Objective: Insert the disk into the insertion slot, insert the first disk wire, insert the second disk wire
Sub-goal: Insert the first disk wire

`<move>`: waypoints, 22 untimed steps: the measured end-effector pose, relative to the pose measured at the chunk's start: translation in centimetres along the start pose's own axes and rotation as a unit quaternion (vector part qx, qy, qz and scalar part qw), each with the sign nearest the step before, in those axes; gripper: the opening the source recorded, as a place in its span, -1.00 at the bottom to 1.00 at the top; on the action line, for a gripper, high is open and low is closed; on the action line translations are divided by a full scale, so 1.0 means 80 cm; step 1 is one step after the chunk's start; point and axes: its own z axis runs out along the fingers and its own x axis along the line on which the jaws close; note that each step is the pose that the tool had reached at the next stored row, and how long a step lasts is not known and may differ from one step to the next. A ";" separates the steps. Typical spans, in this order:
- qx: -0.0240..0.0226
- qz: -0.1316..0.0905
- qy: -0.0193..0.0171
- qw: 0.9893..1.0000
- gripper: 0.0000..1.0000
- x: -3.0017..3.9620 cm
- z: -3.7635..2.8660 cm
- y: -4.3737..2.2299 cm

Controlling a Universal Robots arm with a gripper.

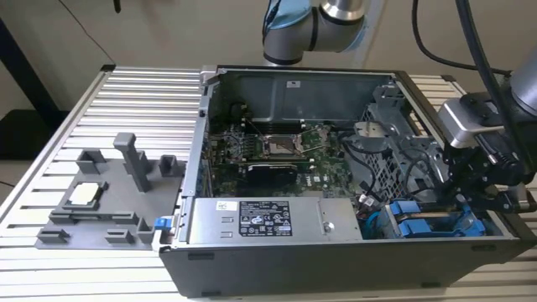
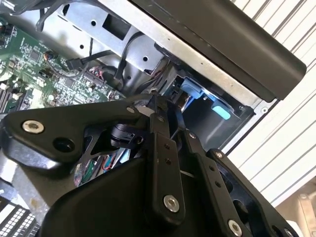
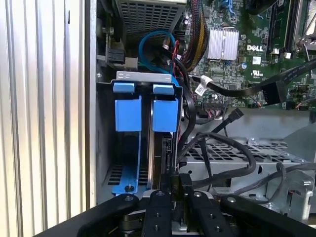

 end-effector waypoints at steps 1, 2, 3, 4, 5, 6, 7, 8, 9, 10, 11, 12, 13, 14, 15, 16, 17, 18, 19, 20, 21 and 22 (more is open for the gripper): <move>0.000 0.001 0.000 1.000 -0.62 0.0011 0.0004 0.0001; 0.000 0.001 0.000 1.000 -0.62 0.0014 0.0006 0.0001; 0.000 0.001 0.000 1.000 -0.62 0.0015 0.0007 0.0001; 0.000 0.004 0.000 1.000 -0.62 0.0020 0.0016 0.0001; 0.001 0.007 0.001 1.000 -0.62 0.0021 0.0032 -0.0005; 0.001 0.008 0.001 1.000 -0.62 0.0022 0.0038 -0.0010; 0.001 0.010 0.001 1.000 -0.62 0.0024 0.0050 -0.0022; 0.001 0.012 0.001 1.000 -0.62 0.0025 0.0061 -0.0022; 0.001 0.013 0.001 1.000 -0.62 0.0027 0.0073 -0.0022; 0.002 0.015 0.001 1.000 -0.62 0.0028 0.0095 -0.0021; 0.002 0.016 0.002 1.000 -0.62 0.0029 0.0106 -0.0020; 0.002 0.017 0.002 1.000 -0.62 0.0029 0.0107 -0.0020; 0.002 0.017 0.002 1.000 -0.62 0.0030 0.0108 -0.0020; 0.002 0.017 0.001 1.000 -0.62 0.0030 0.0112 -0.0019; 0.002 0.017 0.001 1.000 -0.59 0.0030 0.0115 -0.0019; 0.002 0.017 0.001 1.000 -0.47 0.0030 0.0115 -0.0019; 0.002 0.017 0.001 1.000 -0.47 0.0030 0.0108 -0.0020; 0.002 0.017 0.001 1.000 -0.47 0.0027 0.0086 -0.0021; 0.002 0.017 0.001 1.000 -0.47 0.0021 0.0026 -0.0026; 0.002 0.017 0.001 1.000 -0.47 0.0017 -0.0015 -0.0029; 0.002 0.017 0.001 1.000 -0.47 0.0013 -0.0055 -0.0032; 0.002 0.017 0.001 1.000 -0.47 0.0010 -0.0083 -0.0035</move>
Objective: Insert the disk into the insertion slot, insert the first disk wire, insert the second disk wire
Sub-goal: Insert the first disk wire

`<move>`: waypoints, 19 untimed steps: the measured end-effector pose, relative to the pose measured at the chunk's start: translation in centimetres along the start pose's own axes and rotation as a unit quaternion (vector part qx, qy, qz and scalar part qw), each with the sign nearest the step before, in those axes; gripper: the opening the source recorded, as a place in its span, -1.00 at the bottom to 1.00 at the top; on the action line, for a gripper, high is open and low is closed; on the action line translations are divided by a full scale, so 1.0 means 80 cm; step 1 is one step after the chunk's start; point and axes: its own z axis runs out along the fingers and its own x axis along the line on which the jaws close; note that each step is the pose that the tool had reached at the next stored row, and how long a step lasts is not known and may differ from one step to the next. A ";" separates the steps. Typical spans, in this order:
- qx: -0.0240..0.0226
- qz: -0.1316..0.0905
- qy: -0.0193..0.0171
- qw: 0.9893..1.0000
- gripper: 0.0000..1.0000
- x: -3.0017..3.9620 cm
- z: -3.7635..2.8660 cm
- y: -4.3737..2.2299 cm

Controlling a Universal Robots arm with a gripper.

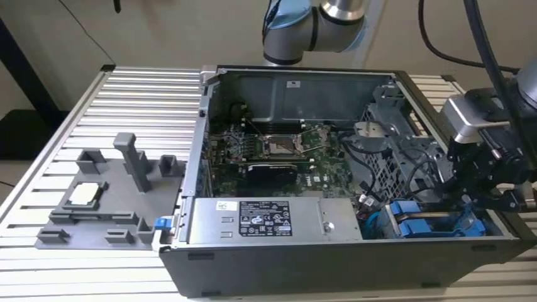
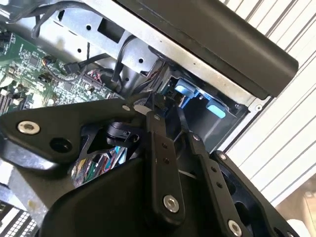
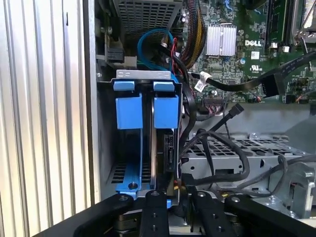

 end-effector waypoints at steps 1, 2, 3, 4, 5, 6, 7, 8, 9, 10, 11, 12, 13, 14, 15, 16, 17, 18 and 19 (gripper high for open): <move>0.000 0.000 0.000 1.000 -0.47 -0.0004 -0.0041 -0.0003; 0.000 0.000 0.000 1.000 -0.47 -0.0019 -0.0184 -0.0012; 0.000 0.000 0.000 1.000 -0.47 -0.0034 -0.0329 -0.0021; 0.000 0.000 0.000 1.000 -0.47 -0.0034 -0.0334 -0.0021; 0.000 0.000 0.000 1.000 -0.47 -0.0034 -0.0334 -0.0021; 0.000 0.000 0.000 1.000 -0.47 -0.0035 -0.0335 -0.0021; 0.000 0.000 0.000 1.000 -0.47 -0.0035 -0.0337 -0.0022; 0.000 0.000 0.000 1.000 -0.47 -0.0035 -0.0340 -0.0022; 0.000 0.000 0.000 1.000 -0.47 -0.0036 -0.0341 -0.0019; 0.000 0.000 0.000 1.000 -0.47 -0.0037 -0.0342 -0.0007; 0.000 0.000 0.000 1.000 -0.47 -0.0038 -0.0345 0.0016; 0.000 0.000 0.000 1.000 -0.47 -0.0044 -0.0349 0.0100; 0.000 0.000 0.000 1.000 -0.47 -0.0053 -0.0352 0.0148; 0.000 0.001 0.000 1.000 -0.47 -0.0075 -0.0358 0.0255; 0.000 0.001 0.000 1.000 -0.47 -0.0084 -0.0360 0.0294; 0.000 0.001 0.000 1.000 -0.47 -0.0100 -0.0361 0.0344; 0.000 0.001 0.000 1.000 -0.47 -0.0117 -0.0363 0.0386; 0.000 0.001 0.000 1.000 -0.47 -0.0170 -0.0362 0.0452; 0.000 0.001 0.000 1.000 -0.47 -0.0261 -0.0356 0.0516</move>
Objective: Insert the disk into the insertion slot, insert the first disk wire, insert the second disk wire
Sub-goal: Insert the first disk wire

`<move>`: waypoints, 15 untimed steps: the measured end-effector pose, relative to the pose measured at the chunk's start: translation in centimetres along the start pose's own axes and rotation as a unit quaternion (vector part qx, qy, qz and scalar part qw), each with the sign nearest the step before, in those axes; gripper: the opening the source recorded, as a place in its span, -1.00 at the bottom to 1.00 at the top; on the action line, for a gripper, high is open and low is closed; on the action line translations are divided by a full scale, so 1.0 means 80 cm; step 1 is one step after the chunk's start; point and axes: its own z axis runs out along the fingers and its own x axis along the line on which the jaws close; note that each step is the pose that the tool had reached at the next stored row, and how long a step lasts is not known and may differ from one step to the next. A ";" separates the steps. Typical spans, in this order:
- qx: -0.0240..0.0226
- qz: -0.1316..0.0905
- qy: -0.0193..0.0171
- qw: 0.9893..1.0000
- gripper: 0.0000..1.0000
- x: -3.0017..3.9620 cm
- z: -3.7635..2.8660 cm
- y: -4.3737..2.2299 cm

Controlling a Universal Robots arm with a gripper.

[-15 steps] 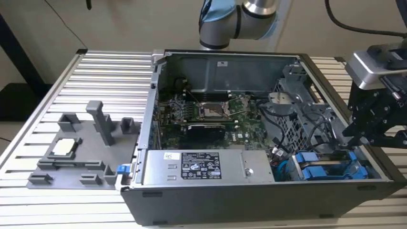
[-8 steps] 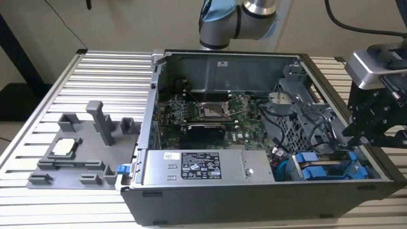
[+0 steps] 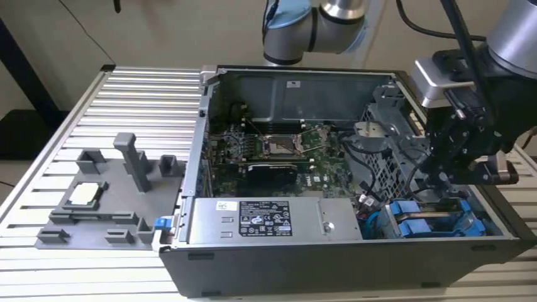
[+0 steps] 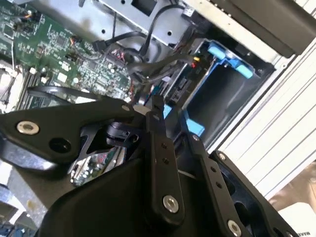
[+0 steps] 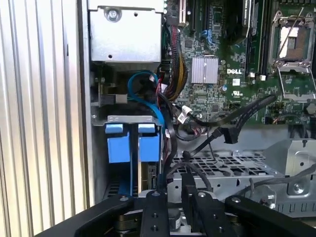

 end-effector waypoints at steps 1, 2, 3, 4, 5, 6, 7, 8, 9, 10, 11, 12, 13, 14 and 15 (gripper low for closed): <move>0.000 0.000 0.000 1.000 -0.47 -0.0051 0.0004 0.0028; 0.000 0.000 0.000 1.000 -0.47 -0.0099 0.0008 0.0050; 0.000 0.000 0.000 1.000 -0.47 -0.0148 0.0012 0.0069; 0.000 0.000 0.000 1.000 -0.47 -0.0198 0.0017 0.0090; 0.000 0.000 0.000 1.000 -0.47 -0.0276 0.0022 0.0116; 0.000 0.000 0.000 1.000 -0.47 -0.0381 0.0031 0.0144; 0.000 0.000 0.000 1.000 -0.47 -0.0431 0.0036 0.0157; 0.000 0.000 0.000 1.000 -0.47 -0.0471 0.0039 0.0166; 0.000 0.000 0.000 1.000 -0.47 -0.0530 0.0043 0.0188; -0.001 -0.006 -0.001 1.000 -0.47 -0.0554 0.0042 0.0234; -0.002 -0.017 -0.001 1.000 -0.47 -0.0555 0.0042 0.0243; -0.003 -0.027 -0.002 1.000 -0.47 -0.0555 0.0040 0.0252; -0.003 -0.033 -0.003 0.999 -0.47 -0.0555 0.0040 0.0265; -0.004 -0.039 -0.004 0.999 -0.47 -0.0554 0.0038 0.0292; -0.003 -0.043 -0.004 0.999 -0.47 -0.0555 0.0033 0.0340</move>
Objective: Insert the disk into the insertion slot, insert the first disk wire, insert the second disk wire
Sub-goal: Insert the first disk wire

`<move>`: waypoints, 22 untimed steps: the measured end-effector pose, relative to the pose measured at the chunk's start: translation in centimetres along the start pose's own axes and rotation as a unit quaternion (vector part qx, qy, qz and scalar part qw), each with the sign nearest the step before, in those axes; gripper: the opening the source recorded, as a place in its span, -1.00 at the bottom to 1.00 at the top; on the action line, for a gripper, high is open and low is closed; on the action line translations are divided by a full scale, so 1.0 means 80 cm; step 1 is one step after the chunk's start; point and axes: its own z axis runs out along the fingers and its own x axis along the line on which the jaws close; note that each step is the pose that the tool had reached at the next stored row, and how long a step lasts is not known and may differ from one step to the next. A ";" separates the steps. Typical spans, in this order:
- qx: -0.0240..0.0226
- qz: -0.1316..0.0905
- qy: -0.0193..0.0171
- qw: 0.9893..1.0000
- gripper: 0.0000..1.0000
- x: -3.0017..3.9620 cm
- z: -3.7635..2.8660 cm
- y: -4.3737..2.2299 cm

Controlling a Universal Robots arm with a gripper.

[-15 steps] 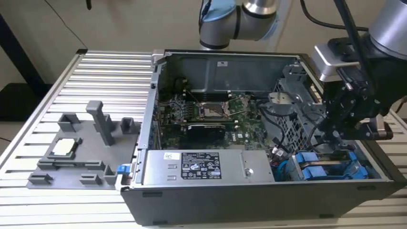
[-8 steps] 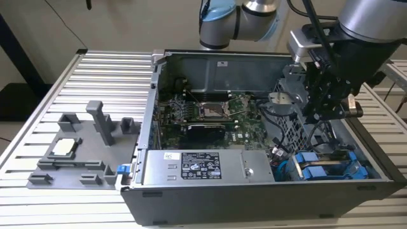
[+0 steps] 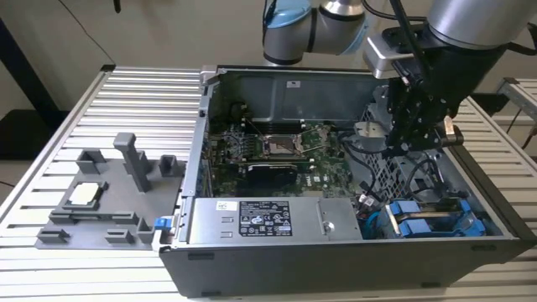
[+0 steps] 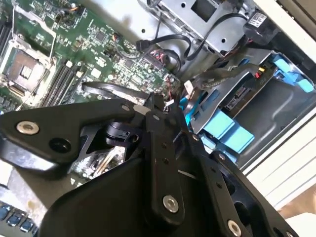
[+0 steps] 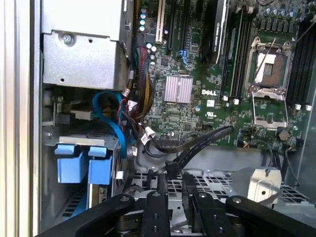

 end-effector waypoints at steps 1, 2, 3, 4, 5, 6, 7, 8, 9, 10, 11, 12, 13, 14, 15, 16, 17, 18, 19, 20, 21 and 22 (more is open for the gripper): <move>0.000 -0.003 -0.001 1.000 -0.47 -0.0004 -0.0002 0.0040; 0.000 -0.006 -0.001 1.000 -0.47 -0.0008 -0.0005 0.0080; 0.001 -0.009 -0.001 1.000 -0.47 -0.0010 -0.0007 0.0113; 0.001 -0.015 -0.002 1.000 -0.47 -0.0015 -0.0010 0.0170; 0.001 -0.016 0.000 1.000 -0.47 -0.0016 -0.0007 0.0179; 0.000 -0.016 0.003 1.000 -0.47 -0.0016 0.0000 0.0192; 0.000 -0.016 0.004 1.000 -0.47 -0.0016 0.0002 0.0197; 0.001 -0.016 0.004 1.000 -0.47 -0.0017 0.0002 0.0204; 0.001 -0.016 0.005 1.000 -0.47 -0.0017 0.0004 0.0213; 0.003 -0.017 0.005 1.000 -0.47 -0.0018 0.0005 0.0225; 0.004 -0.017 0.005 1.000 -0.47 -0.0019 0.0005 0.0232; 0.004 -0.017 0.006 1.000 -0.47 -0.0018 0.0004 0.0232; 0.004 -0.017 0.006 1.000 -0.47 -0.0018 0.0004 0.0232; 0.004 -0.017 0.006 1.000 -0.47 -0.0019 0.0004 0.0233; 0.004 -0.017 0.006 1.000 -0.47 -0.0019 0.0004 0.0233; 0.004 -0.017 0.006 1.000 -0.47 -0.0019 0.0005 0.0233; 0.005 -0.017 0.006 1.000 -0.47 -0.0019 0.0005 0.0233; 0.005 -0.017 0.006 1.000 -0.51 -0.0019 0.0005 0.0233; 0.005 -0.017 0.006 1.000 -0.51 -0.0019 0.0005 0.0233; 0.005 -0.017 0.006 1.000 -0.65 -0.0019 0.0005 0.0233; 0.005 -0.017 0.006 1.000 -0.65 -0.0019 0.0005 0.0233; 0.005 -0.017 0.006 1.000 -0.65 -0.0019 0.0005 0.0233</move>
